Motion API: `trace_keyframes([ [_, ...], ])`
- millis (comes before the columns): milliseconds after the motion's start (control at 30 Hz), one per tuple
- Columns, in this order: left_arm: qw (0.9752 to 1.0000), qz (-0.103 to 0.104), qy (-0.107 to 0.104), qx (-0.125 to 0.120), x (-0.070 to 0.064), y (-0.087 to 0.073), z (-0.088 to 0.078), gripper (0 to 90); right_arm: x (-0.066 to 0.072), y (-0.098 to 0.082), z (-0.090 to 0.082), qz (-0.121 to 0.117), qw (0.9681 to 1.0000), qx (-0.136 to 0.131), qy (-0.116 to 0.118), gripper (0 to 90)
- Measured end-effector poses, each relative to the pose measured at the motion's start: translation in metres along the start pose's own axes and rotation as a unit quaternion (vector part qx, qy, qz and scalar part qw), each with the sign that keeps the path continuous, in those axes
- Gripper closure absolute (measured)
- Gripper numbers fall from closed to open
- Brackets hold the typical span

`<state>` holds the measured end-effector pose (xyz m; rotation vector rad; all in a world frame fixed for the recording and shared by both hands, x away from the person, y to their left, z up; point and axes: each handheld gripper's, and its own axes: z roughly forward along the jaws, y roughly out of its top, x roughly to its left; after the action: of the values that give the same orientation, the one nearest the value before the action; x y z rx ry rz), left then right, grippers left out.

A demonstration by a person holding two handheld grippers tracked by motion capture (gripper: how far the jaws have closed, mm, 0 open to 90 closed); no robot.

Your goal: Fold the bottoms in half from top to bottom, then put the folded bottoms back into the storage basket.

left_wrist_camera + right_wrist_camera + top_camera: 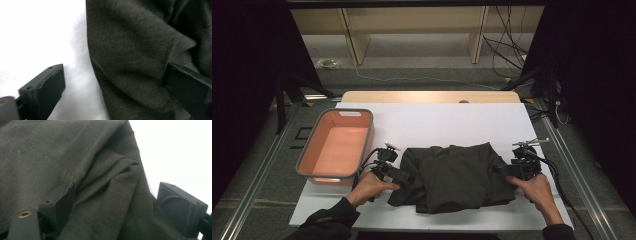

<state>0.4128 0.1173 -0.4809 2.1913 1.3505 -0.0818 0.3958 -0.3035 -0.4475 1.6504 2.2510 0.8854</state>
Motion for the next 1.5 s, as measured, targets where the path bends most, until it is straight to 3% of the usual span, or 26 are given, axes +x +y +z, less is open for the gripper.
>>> trace_keyframes([
  [133,1.0000,0.003,0.003,0.004,-0.002,-0.001,0.001,0.0,0.000,0.000,0.001,-0.002,1.0000,0.002,0.002,16.4],
  [267,0.9998,0.008,-0.018,0.009,-0.007,-0.002,0.001,1.0,0.002,-0.001,0.002,-0.005,1.0000,0.007,0.004,16.5],
  [333,0.9986,0.011,-0.050,0.010,-0.012,-0.005,0.001,6.7,0.002,-0.001,0.002,-0.003,1.0000,0.006,0.005,16.5],
  [367,0.9983,0.017,-0.055,0.007,-0.016,-0.007,0.001,12.1,0.003,0.000,0.003,-0.003,1.0000,0.006,0.007,16.5],
  [400,0.9986,0.029,-0.044,0.002,-0.020,-0.008,0.001,17.1,0.003,0.000,0.003,-0.001,0.9999,0.007,0.008,16.5],
  [433,0.9981,0.033,-0.052,-0.003,-0.021,-0.009,0.001,24.2,0.003,0.000,0.003,-0.001,0.9999,0.008,0.008,16.5],
  [467,0.9974,0.021,-0.069,-0.002,-0.021,-0.009,0.002,35.2,0.004,0.000,0.004,0.000,0.9999,0.009,0.008,16.5],
  [533,0.9970,0.036,-0.068,-0.008,-0.020,-0.010,0.002,43.5,0.004,0.000,0.005,-0.003,0.9999,0.013,0.007,16.5],
  [633,0.9964,0.017,-0.083,-0.009,-0.019,-0.011,0.005,56.0,0.003,0.000,0.005,-0.009,0.9998,0.015,0.003,16.4],
  [867,0.9951,0.009,-0.097,-0.014,-0.017,-0.011,0.005,71.2,-0.003,0.001,0.013,-0.005,0.9994,0.035,-0.002,15.2],
  [1100,0.9937,-0.004,-0.111,-0.016,-0.017,-0.012,0.003,73.6,-0.011,-0.001,0.023,-0.001,0.9977,0.067,-0.006,13.7],
  [1200,0.9938,0.001,-0.111,-0.011,-0.018,-0.012,0.003,71.7,-0.007,-0.002,0.022,-0.006,0.9977,0.067,0.014,26.9],
  [1267,0.9943,0.017,-0.105,-0.007,-0.020,-0.012,0.003,68.8,0.000,-0.003,0.021,-0.017,0.9968,0.078,0.002,38.3],
  [1400,0.9940,0.017,-0.108,-0.009,-0.018,-0.012,0.003,67.7,0.010,-0.004,0.017,-0.014,0.9961,0.087,0.003,66.7],
  [1500,0.9938,0.029,-0.107,-0.009,-0.017,-0.012,0.003,66.2,0.020,-0.008,0.017,-0.021,0.9954,0.092,-0.012,76.1],
])
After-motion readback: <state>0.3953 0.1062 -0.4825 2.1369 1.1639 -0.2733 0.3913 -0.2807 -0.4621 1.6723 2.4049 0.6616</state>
